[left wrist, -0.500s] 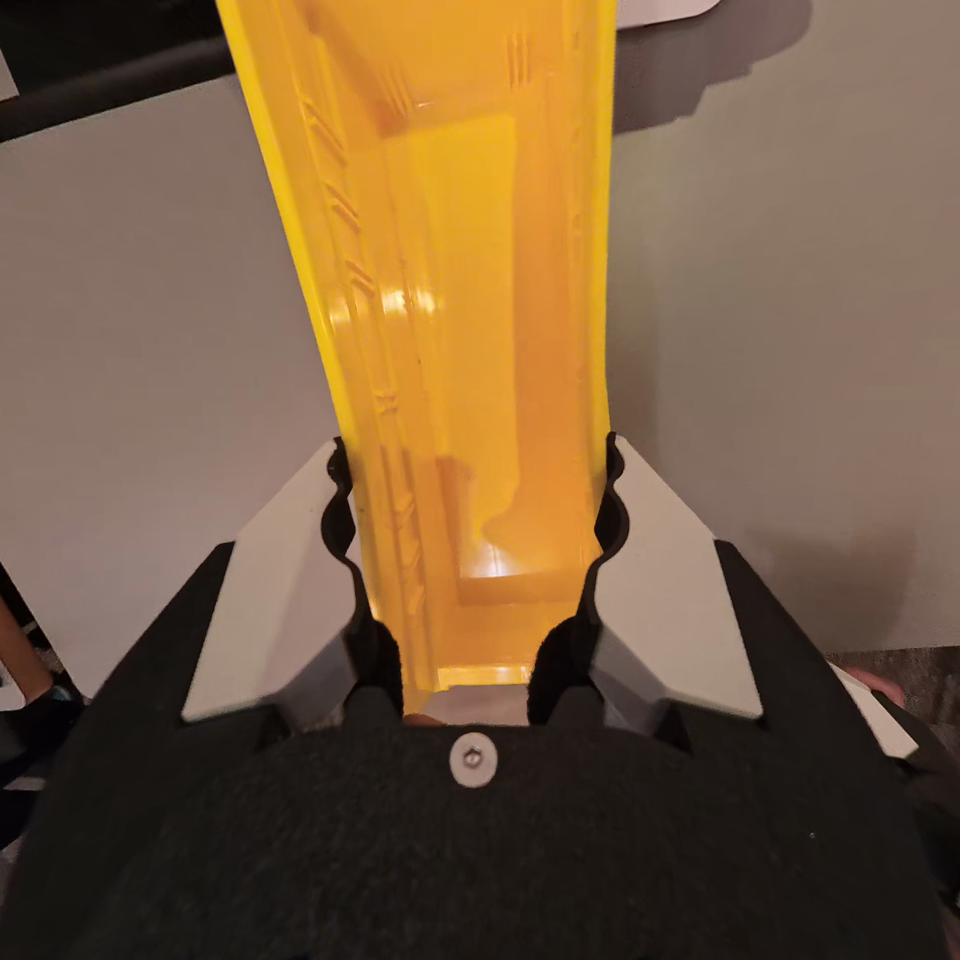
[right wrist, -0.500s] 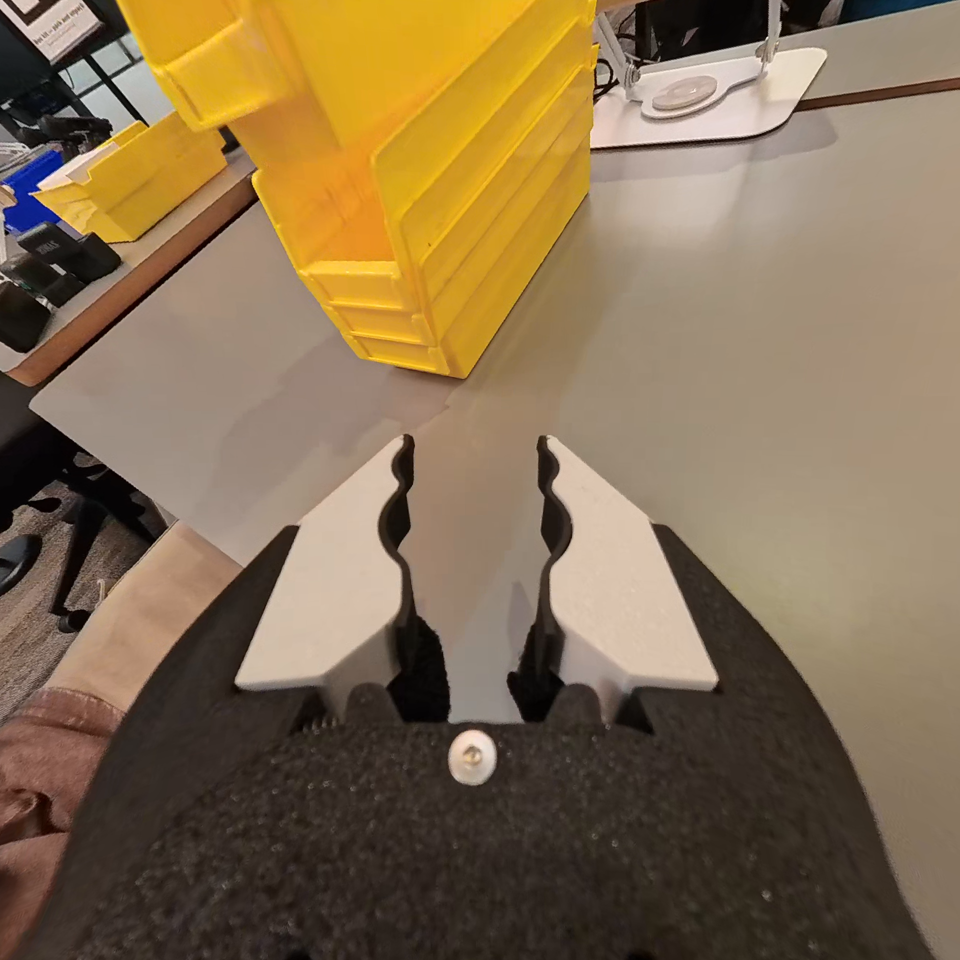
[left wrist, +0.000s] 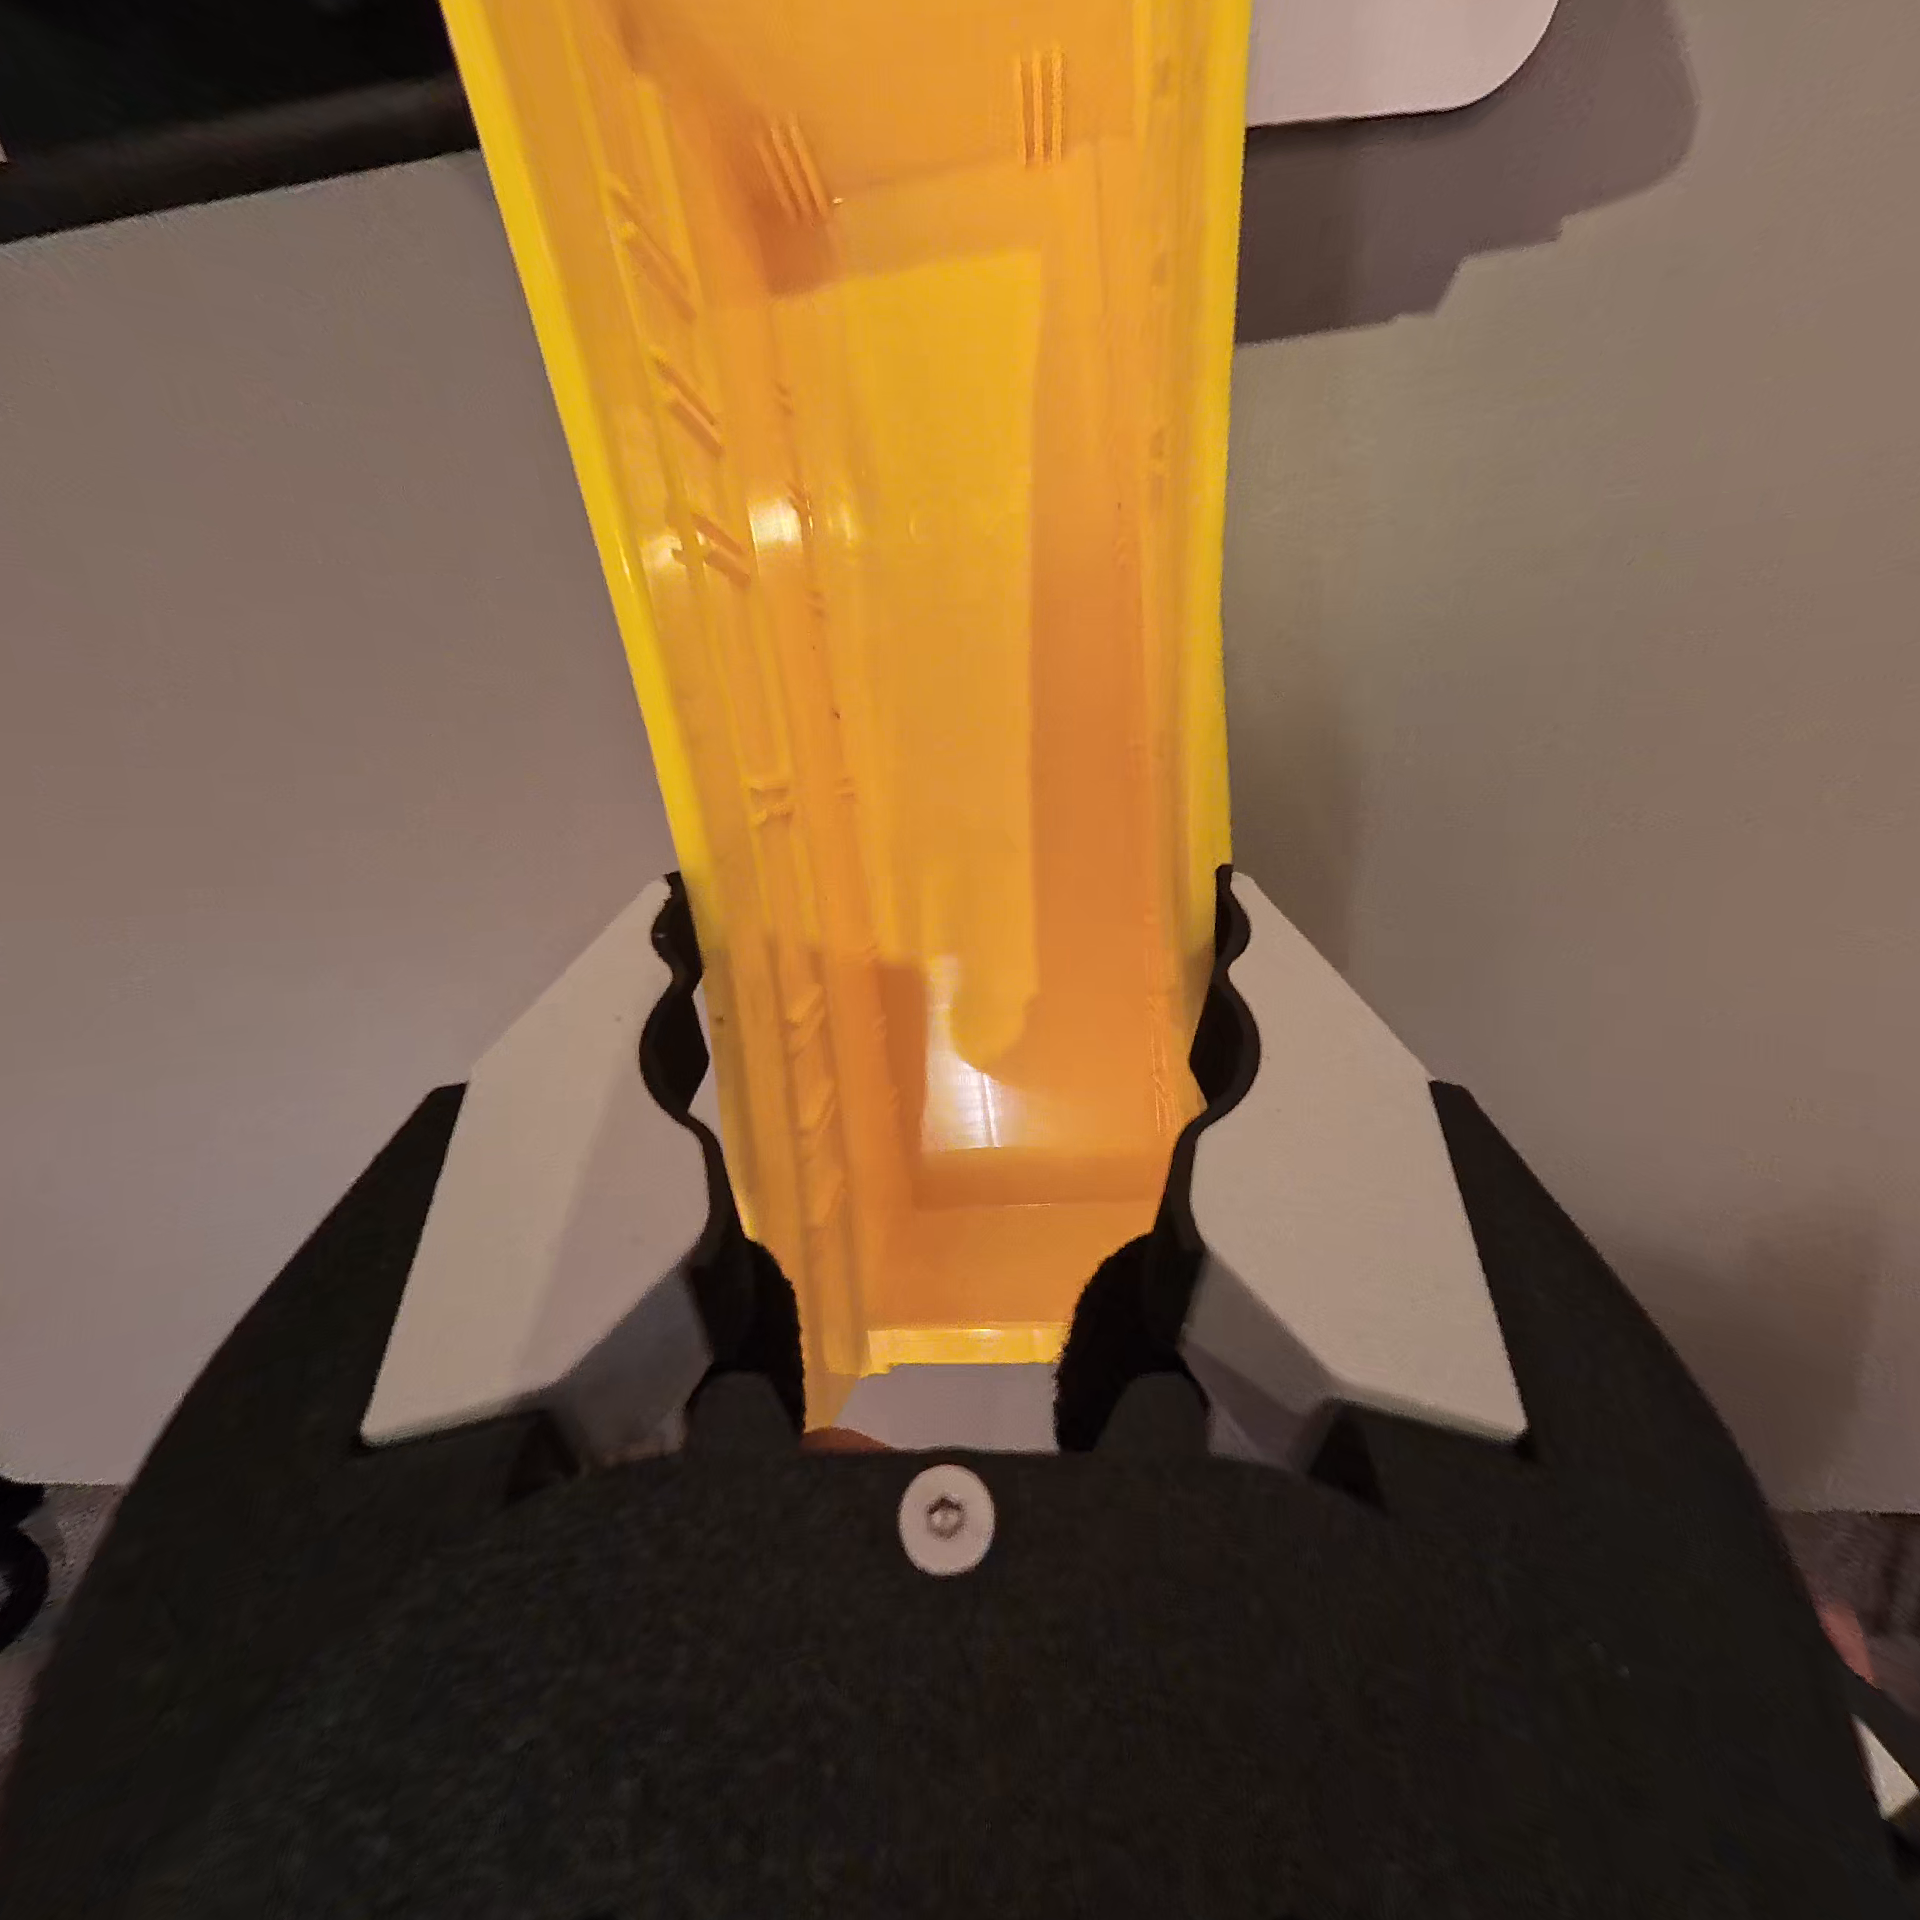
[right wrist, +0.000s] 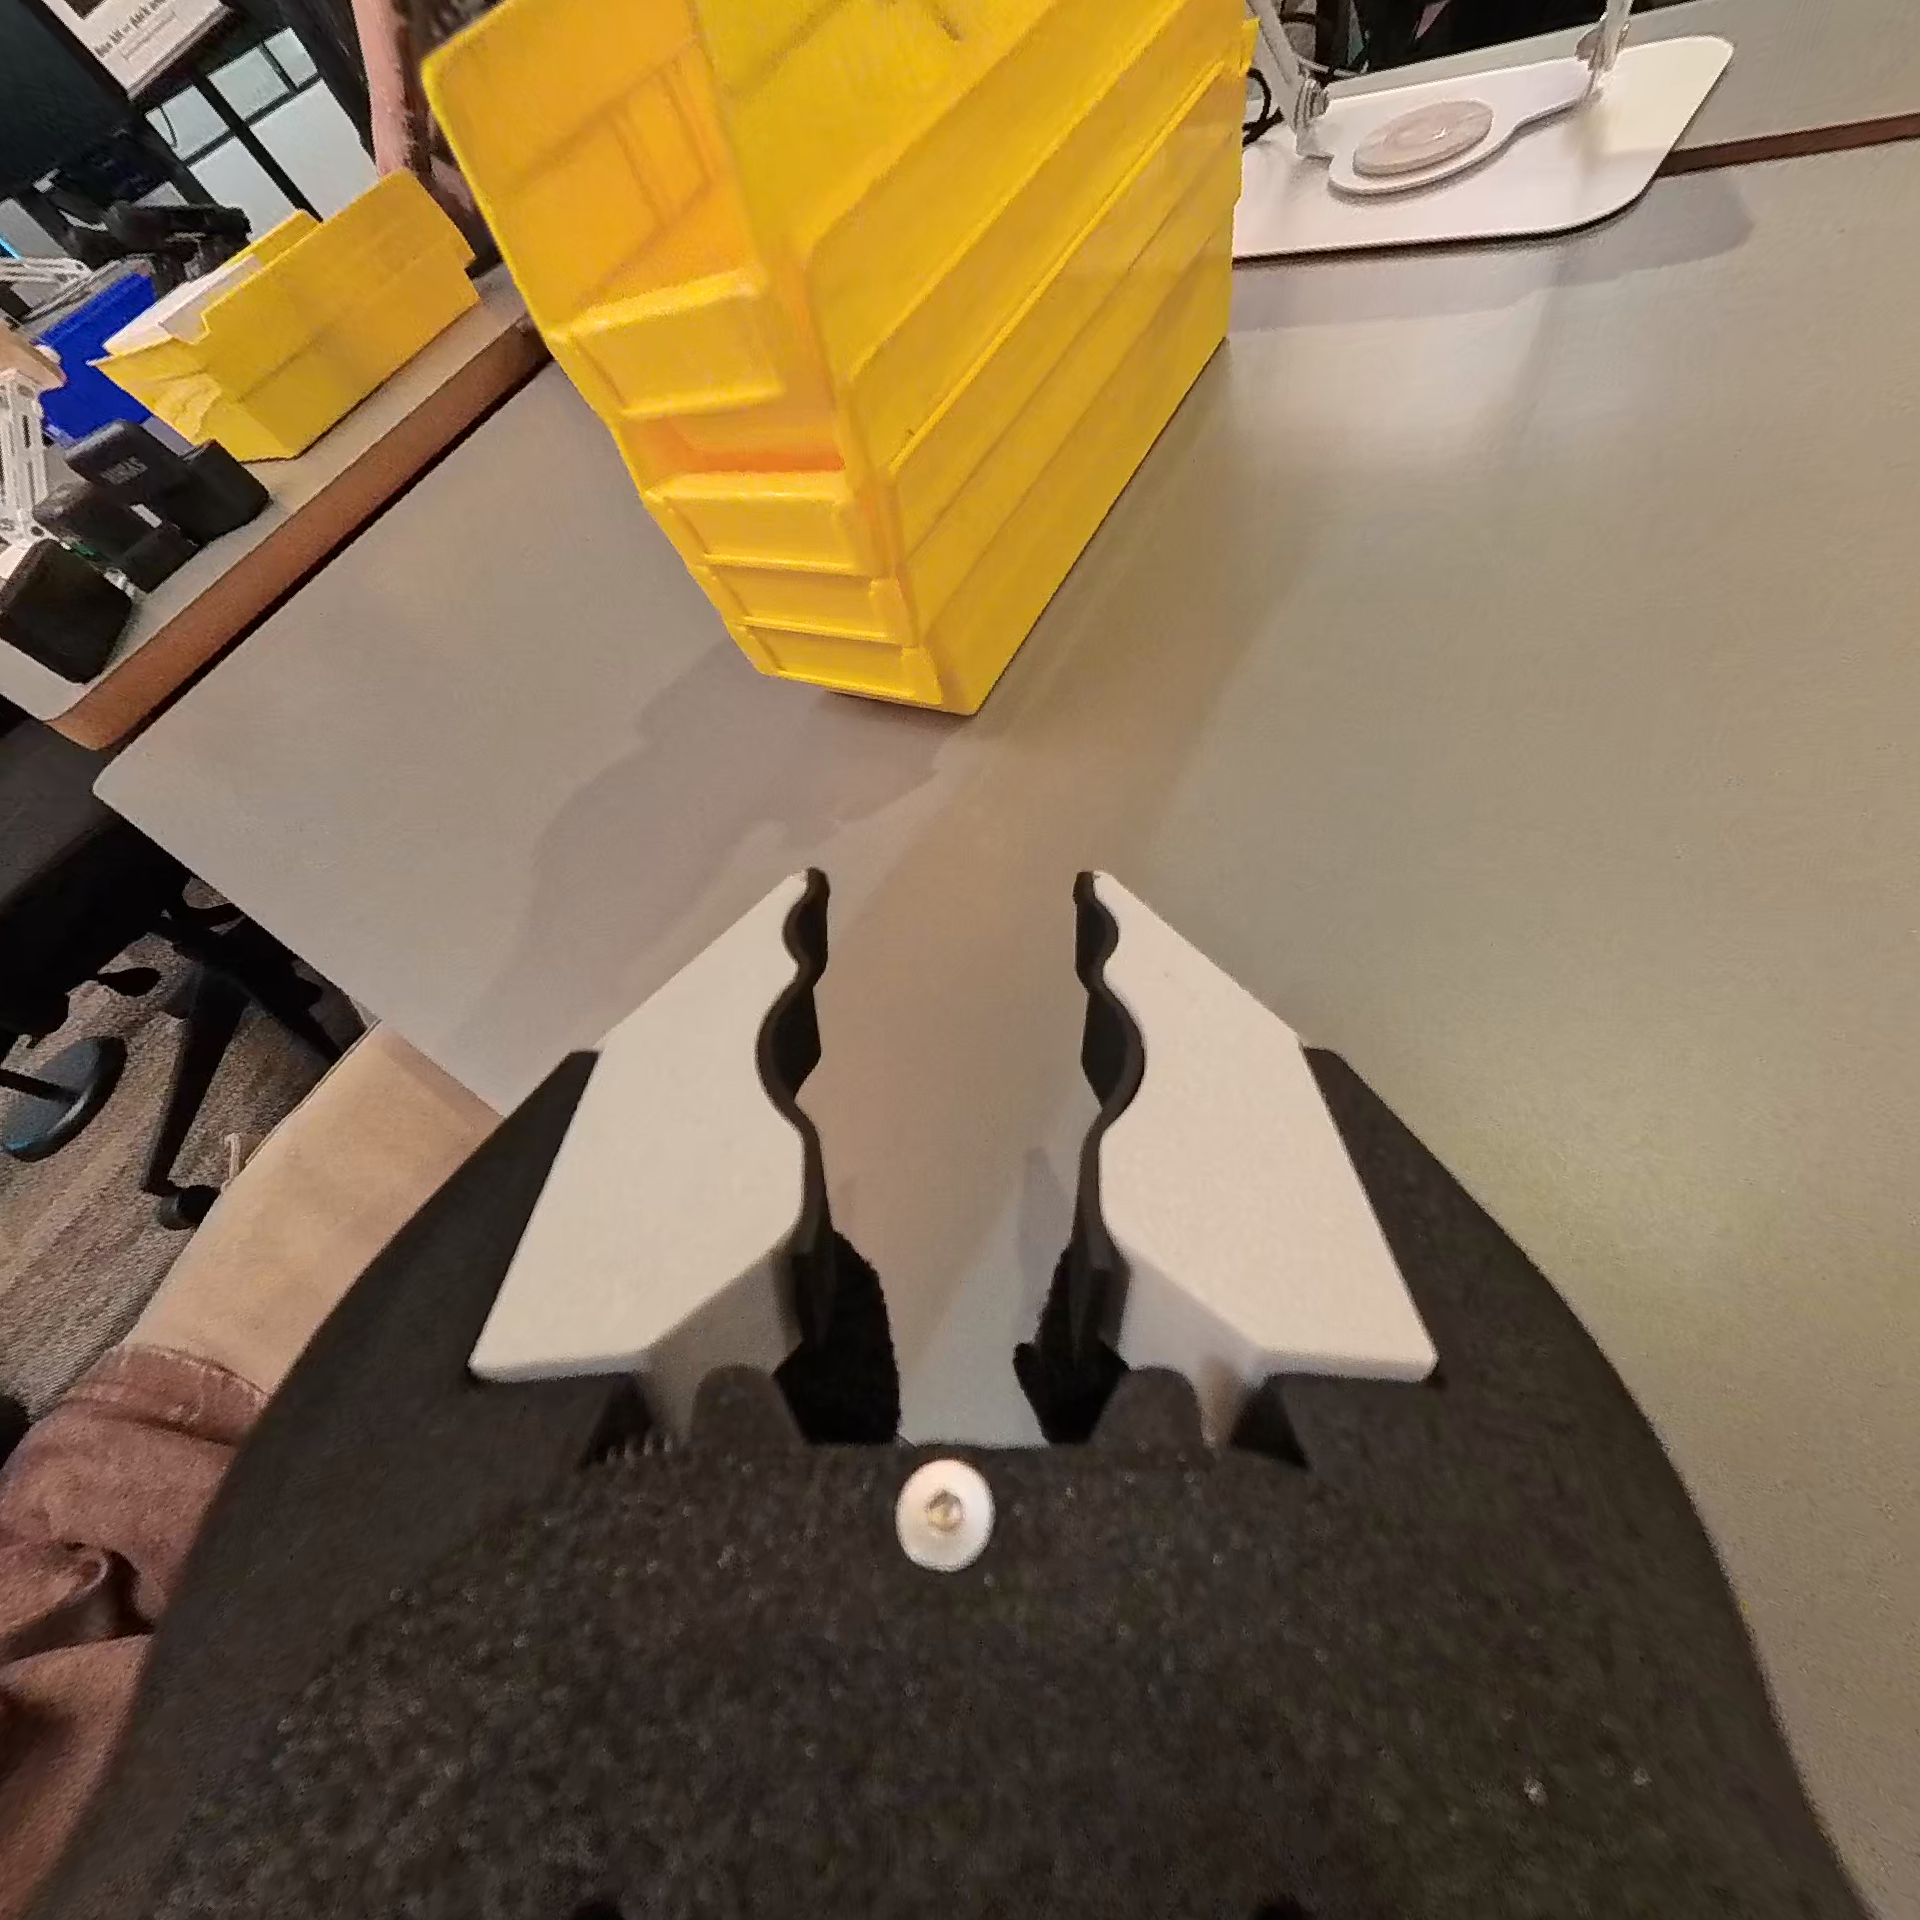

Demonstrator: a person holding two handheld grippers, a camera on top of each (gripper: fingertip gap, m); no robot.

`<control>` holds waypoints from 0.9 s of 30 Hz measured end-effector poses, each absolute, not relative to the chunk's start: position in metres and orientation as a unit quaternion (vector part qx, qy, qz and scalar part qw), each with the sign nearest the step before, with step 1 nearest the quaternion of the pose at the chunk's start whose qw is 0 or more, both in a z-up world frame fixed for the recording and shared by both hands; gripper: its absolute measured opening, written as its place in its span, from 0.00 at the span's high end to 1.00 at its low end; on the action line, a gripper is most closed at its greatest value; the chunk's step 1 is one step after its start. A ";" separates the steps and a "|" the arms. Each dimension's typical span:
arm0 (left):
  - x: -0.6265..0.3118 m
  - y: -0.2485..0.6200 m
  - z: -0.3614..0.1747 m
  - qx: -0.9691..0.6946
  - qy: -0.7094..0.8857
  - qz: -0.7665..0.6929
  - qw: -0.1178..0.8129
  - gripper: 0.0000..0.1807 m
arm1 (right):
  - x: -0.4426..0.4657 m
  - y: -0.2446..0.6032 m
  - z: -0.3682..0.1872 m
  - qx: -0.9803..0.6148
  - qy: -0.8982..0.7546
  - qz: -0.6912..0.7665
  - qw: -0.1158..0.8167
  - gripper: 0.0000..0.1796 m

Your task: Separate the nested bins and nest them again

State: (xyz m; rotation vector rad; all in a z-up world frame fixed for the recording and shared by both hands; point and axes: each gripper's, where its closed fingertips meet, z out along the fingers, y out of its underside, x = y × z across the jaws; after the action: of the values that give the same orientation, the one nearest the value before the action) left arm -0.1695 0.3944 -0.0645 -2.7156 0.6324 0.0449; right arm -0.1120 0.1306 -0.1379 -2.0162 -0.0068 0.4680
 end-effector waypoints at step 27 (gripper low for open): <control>-0.170 0.315 -0.001 -0.843 0.373 -0.079 0.380 0.46 | -0.110 0.129 -0.141 -0.841 -0.003 0.196 0.504 0.73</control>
State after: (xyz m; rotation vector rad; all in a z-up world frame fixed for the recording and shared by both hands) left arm -0.1701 0.3150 -0.0013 -2.1519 0.9516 -0.2030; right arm -0.1096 0.1287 -0.1410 -2.0310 -0.0072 0.4724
